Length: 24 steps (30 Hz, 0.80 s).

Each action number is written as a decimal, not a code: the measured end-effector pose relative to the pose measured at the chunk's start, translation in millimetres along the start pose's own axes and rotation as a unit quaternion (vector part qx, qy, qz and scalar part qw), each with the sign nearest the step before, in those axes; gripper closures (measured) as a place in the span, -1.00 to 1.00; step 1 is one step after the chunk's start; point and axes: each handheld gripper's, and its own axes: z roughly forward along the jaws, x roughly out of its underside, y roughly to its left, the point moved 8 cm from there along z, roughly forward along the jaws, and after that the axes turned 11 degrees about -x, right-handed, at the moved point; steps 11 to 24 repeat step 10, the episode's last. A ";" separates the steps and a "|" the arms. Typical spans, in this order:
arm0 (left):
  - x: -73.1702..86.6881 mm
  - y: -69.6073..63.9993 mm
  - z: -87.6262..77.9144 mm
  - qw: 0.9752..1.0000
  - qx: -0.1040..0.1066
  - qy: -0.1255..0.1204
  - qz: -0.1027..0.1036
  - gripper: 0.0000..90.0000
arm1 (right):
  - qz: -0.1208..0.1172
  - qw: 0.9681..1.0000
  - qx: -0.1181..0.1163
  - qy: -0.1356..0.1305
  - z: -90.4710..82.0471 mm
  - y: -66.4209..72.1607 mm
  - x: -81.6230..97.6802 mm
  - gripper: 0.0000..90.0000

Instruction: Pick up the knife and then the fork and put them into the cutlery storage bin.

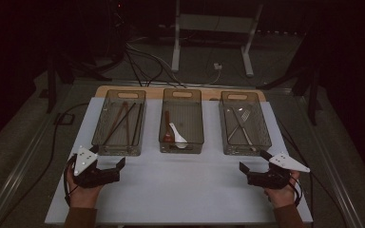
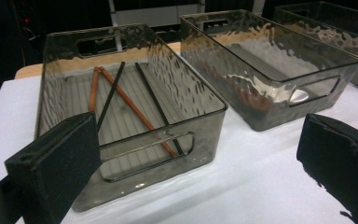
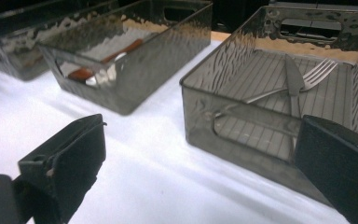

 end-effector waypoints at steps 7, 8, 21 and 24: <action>-1.3 2.2 0.0 1.000 -0.003 -0.002 0.000 -0.99 | -0.010 1.000 -0.002 0.003 0.1 7.5 8.2 -0.95; -0.8 2.4 0.2 1.000 -0.003 -0.002 0.000 -0.99 | -0.011 1.000 -0.003 0.004 0.6 7.9 8.6 -0.95; 0.5 2.9 0.7 1.000 -0.005 0.001 -0.002 -0.99 | -0.013 1.000 -0.002 0.004 0.7 8.3 8.8 -0.95; 0.5 2.9 0.7 1.000 -0.005 0.001 -0.002 -0.99 | -0.013 1.000 -0.002 0.004 0.7 8.3 8.8 -0.95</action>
